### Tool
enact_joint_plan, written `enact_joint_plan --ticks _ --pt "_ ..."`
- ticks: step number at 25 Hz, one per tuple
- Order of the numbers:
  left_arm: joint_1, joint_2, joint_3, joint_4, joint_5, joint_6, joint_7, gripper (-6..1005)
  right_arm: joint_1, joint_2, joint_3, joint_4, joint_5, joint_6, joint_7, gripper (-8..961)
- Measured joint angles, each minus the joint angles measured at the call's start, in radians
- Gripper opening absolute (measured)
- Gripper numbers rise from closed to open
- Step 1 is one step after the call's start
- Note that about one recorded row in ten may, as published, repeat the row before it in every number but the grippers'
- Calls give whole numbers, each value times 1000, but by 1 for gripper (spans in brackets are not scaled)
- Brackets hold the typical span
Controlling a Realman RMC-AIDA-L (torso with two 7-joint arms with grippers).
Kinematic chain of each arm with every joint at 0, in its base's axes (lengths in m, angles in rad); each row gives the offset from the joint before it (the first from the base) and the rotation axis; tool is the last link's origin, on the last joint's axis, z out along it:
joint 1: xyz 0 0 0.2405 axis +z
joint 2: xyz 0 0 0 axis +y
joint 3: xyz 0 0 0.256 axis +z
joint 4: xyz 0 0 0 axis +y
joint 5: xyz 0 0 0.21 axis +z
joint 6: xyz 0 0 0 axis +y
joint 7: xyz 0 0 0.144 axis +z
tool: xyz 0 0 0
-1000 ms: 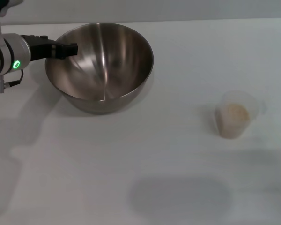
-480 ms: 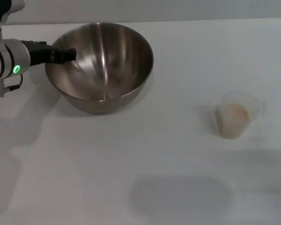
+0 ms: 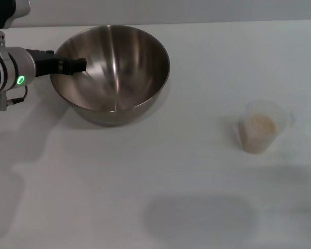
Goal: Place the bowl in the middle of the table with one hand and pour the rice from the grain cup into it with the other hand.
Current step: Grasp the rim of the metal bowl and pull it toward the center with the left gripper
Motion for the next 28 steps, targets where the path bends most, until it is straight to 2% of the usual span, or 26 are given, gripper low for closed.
enact_joint_plan --ticks 17,22,28 --pt "-17 -1 2 15 0 -22 0 811 0 0 0 0 -1 2 0 826" --pt "-20 0 2 17 2 -23 0 607 0 0 0 0 -1 1 0 827" --pt "-25 0 2 26 14 -24 0 560 2 0 0 0 -1 1 0 826"
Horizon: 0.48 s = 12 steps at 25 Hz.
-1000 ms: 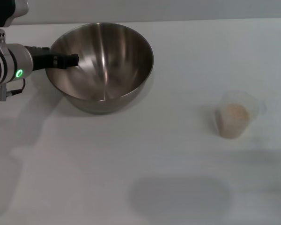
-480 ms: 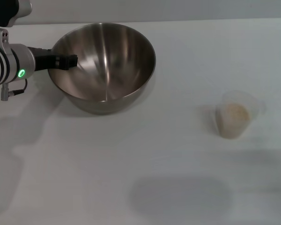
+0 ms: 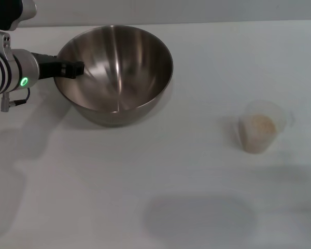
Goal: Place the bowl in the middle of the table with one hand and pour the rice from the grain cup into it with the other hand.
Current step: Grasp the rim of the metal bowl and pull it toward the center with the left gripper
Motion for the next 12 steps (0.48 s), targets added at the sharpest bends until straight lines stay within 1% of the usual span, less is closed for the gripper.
enact_joint_plan --ticks 2,12 --pt "0 0 -1 0 2 0 0 534 1 0 0 0 0 0 0 826" --pt "-3 1 -9 1 2 -20 0 333 1 0 0 0 0 0 0 827"
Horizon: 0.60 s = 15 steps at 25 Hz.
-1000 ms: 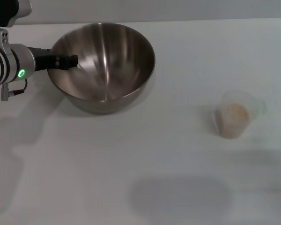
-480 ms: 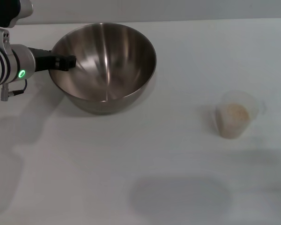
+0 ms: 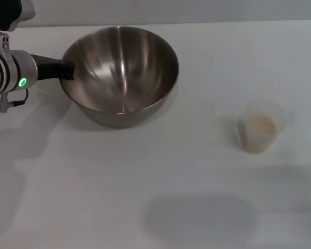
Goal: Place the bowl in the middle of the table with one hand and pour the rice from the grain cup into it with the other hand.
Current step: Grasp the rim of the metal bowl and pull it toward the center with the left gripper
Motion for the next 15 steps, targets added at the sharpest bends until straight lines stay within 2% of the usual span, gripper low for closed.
enact_joint_plan --ticks 7,11,15 --pt "-2 0 -1 -8 -5 -10 0 98 0 0 0 0 0 -1 0 826" --pt "-2 0 -1 -14 -9 -22 0 88 -1 0 0 0 0 -1 0 826" --pt "-27 0 -54 -15 -29 -94 8 84 -1 0 0 0 0 -3 0 826"
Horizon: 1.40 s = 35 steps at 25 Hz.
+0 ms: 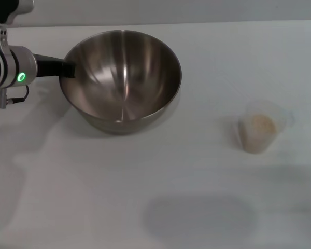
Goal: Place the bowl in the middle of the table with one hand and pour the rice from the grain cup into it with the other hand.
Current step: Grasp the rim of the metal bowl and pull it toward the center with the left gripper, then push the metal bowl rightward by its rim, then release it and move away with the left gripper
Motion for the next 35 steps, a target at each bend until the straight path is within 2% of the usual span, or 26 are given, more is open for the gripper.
enact_joint_plan --ticks 5,11,16,23,26,28,35 --pt "-6 2 -58 -10 -67 -61 57 60 0 0 0 0 0 0 0 826" --pt "-18 3 -184 -12 -221 -175 203 56 -2 0 0 0 0 2 0 827" --pt "-23 3 -232 -10 -235 -223 222 53 -2 0 0 0 0 3 0 826" --pt "-48 5 -336 -6 -247 -355 248 49 1 0 -1 0 0 5 0 826" --pt "-48 5 -336 -6 -247 -355 248 49 2 0 -2 0 0 8 0 827" --pt "-47 6 -383 -11 -314 -464 282 49 3 0 -3 0 0 10 0 827" --pt "-16 2 -377 -44 -351 -539 314 49 7 -1 -14 0 5 12 0 827"
